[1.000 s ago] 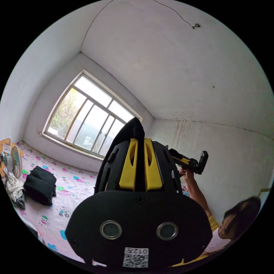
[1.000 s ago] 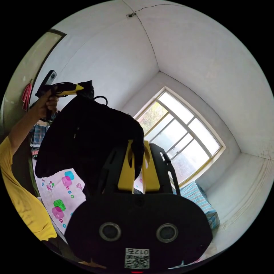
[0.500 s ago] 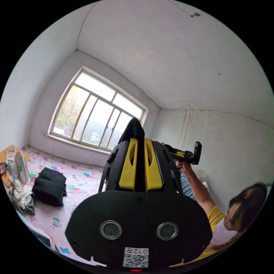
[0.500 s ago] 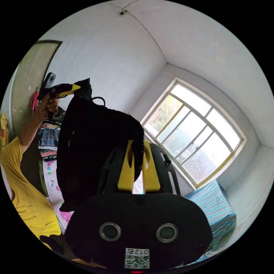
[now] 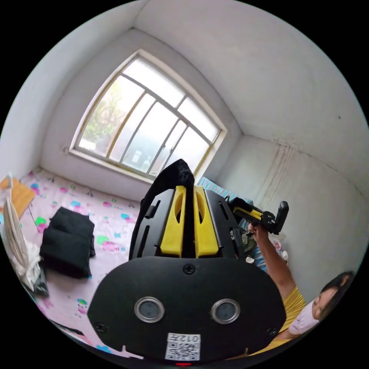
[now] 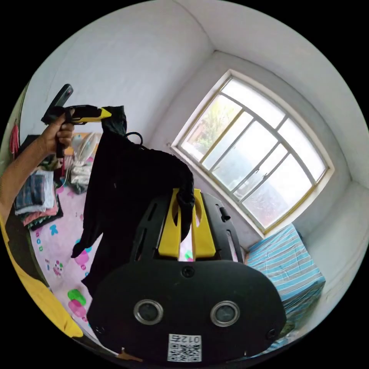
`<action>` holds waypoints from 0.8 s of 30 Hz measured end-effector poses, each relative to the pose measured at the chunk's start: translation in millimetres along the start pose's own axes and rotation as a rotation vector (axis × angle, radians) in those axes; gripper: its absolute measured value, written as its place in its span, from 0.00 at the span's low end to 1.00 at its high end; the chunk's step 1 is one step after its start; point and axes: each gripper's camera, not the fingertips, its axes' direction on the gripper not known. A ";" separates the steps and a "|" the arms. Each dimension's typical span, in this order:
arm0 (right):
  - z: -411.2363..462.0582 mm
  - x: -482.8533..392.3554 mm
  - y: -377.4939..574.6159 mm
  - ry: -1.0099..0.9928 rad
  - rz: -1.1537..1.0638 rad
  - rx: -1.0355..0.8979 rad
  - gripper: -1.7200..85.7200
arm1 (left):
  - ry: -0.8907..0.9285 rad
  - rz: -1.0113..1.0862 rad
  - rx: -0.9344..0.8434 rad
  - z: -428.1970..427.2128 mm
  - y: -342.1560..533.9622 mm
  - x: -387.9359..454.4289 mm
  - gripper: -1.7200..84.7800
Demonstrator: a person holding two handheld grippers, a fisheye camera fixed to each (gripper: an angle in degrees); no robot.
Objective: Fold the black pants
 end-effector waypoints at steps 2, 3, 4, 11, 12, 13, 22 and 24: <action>-10.3 17.4 -8.8 -0.005 0.007 0.054 0.06 | 0.025 0.036 0.003 -15.4 -5.0 28.7 0.04; -14.4 26.0 -10.4 -0.023 0.000 0.068 0.06 | 0.019 0.041 -0.007 -18.9 -2.7 34.8 0.04; -15.7 29.1 -9.8 -0.034 -0.008 0.071 0.06 | 0.004 0.043 -0.024 -25.3 7.4 45.1 0.04; 6.3 16.5 87.3 -0.236 -0.095 0.003 0.07 | -0.020 -0.030 -0.135 -49.9 218.2 65.5 0.04; 16.9 6.8 120.6 -0.292 -0.097 -0.015 0.07 | -0.018 -0.050 -0.142 -50.9 246.3 62.1 0.04; 22.9 0.8 138.8 -0.318 -0.101 -0.021 0.07 | -0.013 -0.114 -0.161 -50.9 306.2 51.0 0.04; 165.9 -126.0 409.7 -0.524 0.027 -0.471 0.07 | -0.091 -0.898 -0.461 -12.9 791.4 -68.9 0.04; 184.9 -147.9 448.2 -0.524 -0.023 -0.591 0.07 | -0.151 -0.984 -0.498 -14.7 854.2 -68.5 0.04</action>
